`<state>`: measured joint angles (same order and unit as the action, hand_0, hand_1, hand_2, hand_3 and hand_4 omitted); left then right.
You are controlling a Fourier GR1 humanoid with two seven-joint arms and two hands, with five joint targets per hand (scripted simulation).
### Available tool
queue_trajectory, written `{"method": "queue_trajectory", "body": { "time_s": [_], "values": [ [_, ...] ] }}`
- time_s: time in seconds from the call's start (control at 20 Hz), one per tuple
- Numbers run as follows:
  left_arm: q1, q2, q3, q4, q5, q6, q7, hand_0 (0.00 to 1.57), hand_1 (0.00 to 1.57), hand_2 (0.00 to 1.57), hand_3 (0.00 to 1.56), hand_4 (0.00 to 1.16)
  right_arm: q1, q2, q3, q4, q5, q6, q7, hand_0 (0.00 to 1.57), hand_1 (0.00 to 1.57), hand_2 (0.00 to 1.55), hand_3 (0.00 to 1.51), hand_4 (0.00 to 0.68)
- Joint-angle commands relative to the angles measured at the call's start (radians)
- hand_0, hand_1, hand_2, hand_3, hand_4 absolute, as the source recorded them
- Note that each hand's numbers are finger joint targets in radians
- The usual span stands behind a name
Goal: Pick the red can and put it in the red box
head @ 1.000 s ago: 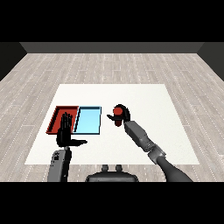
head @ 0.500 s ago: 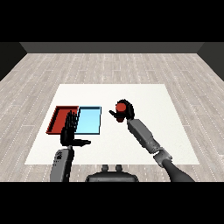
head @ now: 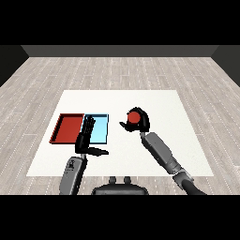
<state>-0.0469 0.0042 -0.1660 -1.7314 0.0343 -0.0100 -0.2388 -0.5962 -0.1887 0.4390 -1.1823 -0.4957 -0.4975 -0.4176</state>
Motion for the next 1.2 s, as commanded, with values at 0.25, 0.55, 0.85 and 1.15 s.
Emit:
{"method": "queue_trajectory", "body": {
  "time_s": [0.25, 0.55, 0.85, 1.15],
  "values": [
    [-0.100, -0.004, -0.059, 0.107, -0.022, 0.056, 0.030, 0.00, 0.00, 0.00, 0.00, 0.00, 0.160, 0.009, 0.029, -0.301, 0.155, -0.058, 0.114, 1.43, 1.43, 1.41, 1.39, 0.629],
    [-0.118, -0.004, -0.150, 0.224, -0.029, 0.151, 0.005, 0.00, 0.00, 0.00, 0.00, 0.00, 0.177, 0.080, 0.001, -0.284, 0.216, -0.006, 0.069, 1.45, 1.45, 1.43, 1.40, 0.611],
    [-0.160, -0.004, -0.191, 0.245, 0.022, 0.196, 0.028, 0.00, 0.00, 0.00, 0.00, 0.00, 0.116, 0.134, -0.031, -0.295, 0.295, 0.020, 0.153, 1.44, 1.44, 1.44, 1.40, 0.634],
    [-0.229, -0.004, -0.226, 0.315, 0.064, 0.249, 0.047, 0.00, 0.00, 0.00, 0.00, 0.00, 0.182, 0.186, -0.038, -0.263, 0.324, 0.046, 0.068, 1.47, 1.47, 1.44, 1.39, 0.652]
  ]
}}
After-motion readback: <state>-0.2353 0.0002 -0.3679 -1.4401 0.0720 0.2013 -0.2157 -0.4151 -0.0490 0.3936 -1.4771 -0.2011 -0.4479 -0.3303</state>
